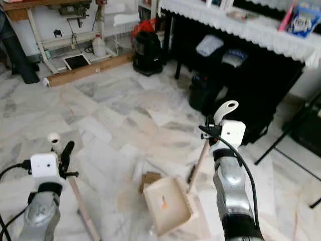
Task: Sweep floor
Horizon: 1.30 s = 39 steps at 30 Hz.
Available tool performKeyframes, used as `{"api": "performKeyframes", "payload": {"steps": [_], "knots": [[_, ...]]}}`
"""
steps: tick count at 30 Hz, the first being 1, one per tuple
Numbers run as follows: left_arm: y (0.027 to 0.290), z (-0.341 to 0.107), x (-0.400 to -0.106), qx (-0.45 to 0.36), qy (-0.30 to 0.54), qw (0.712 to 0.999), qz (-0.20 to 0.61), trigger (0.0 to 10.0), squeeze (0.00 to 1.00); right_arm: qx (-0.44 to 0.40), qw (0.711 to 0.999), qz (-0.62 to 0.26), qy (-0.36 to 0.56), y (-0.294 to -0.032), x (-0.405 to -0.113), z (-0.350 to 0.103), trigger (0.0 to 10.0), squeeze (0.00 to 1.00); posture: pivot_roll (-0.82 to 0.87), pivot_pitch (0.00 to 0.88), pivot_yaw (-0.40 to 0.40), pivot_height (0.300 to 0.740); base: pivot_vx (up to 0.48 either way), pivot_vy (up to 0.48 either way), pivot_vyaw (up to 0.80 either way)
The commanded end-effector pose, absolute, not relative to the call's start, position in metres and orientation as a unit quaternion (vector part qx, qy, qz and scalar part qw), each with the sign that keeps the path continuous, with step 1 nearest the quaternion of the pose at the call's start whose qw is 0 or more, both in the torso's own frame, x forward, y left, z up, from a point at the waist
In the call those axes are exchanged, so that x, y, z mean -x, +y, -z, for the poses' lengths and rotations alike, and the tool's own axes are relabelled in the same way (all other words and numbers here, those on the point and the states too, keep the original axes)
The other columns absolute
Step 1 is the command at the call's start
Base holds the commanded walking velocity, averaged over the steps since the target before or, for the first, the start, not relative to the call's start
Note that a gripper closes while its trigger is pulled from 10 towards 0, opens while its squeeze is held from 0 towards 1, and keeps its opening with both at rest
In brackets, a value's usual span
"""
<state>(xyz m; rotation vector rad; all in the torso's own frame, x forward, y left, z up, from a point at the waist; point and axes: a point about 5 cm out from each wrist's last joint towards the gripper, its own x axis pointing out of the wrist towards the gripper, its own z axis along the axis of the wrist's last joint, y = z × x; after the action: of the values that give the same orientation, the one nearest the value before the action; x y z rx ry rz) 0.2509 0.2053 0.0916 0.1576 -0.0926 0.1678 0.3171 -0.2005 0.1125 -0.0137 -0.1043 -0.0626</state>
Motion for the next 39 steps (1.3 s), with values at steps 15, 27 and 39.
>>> {"api": "performKeyframes", "payload": {"steps": [15, 27, 39], "knots": [[0.202, -0.096, -0.254, -0.077, -0.061, 0.992, -0.079, 10.0, 0.0, 0.015, 0.996, 0.042, -0.079, -0.207, -0.318, -0.126, 10.0, 0.0, -0.05, 0.045, -0.055, 0.74, 0.0, -0.294, 0.0], [0.204, -0.098, -0.253, -0.079, -0.061, 0.992, -0.078, 10.0, 0.0, 0.012, 0.997, 0.048, -0.067, -0.207, -0.318, -0.119, 10.0, 0.0, -0.04, 0.06, -0.051, 0.74, 0.0, 0.0, 0.0], [0.202, -0.1, -0.253, -0.09, -0.063, 0.992, -0.06, 10.0, 0.0, 0.04, 0.996, 0.082, -0.025, -0.217, -0.317, -0.099, 10.0, 0.0, -0.04, 0.106, -0.055, 0.74, 0.0, 0.0, 0.0]]}}
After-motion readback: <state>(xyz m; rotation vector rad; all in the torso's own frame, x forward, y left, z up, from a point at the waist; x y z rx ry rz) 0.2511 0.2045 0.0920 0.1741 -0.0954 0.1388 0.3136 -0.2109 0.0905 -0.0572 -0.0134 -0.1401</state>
